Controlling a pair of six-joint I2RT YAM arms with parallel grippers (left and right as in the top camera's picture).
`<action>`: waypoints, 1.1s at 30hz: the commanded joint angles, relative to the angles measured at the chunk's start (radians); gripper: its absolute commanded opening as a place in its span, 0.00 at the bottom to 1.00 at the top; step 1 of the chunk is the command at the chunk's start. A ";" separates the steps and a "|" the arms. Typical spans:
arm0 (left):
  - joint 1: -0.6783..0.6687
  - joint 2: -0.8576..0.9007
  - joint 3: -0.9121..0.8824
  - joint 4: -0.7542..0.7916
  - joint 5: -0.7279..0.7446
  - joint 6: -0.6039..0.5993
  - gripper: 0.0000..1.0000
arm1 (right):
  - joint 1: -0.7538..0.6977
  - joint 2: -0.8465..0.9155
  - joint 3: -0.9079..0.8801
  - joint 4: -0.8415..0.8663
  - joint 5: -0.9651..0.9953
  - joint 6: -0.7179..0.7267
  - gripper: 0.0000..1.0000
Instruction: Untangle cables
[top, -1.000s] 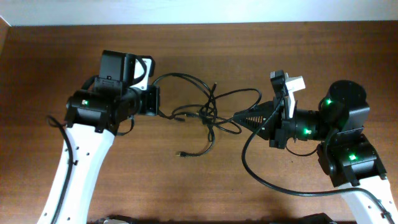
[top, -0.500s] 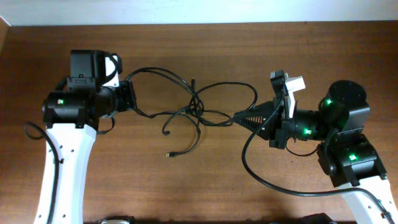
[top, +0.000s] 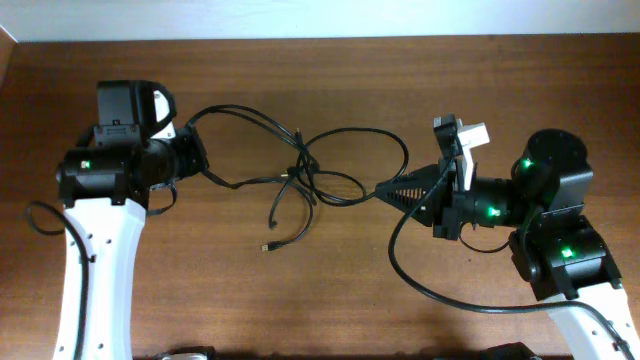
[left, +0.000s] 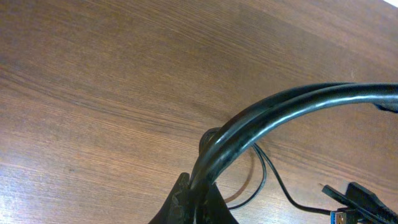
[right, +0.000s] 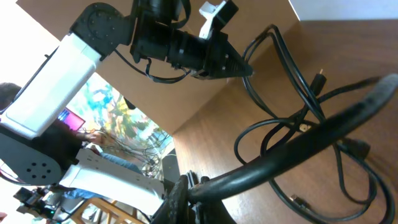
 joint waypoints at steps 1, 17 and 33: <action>0.011 0.001 -0.001 0.006 -0.029 -0.068 0.00 | -0.004 -0.005 0.023 -0.046 -0.011 -0.019 0.04; 0.011 0.001 -0.001 0.011 -0.026 -0.076 0.00 | -0.004 0.034 0.023 -0.517 0.537 -0.131 0.07; -0.004 0.001 -0.001 0.012 0.111 0.007 0.00 | -0.004 0.035 0.023 -0.530 0.568 -0.132 0.77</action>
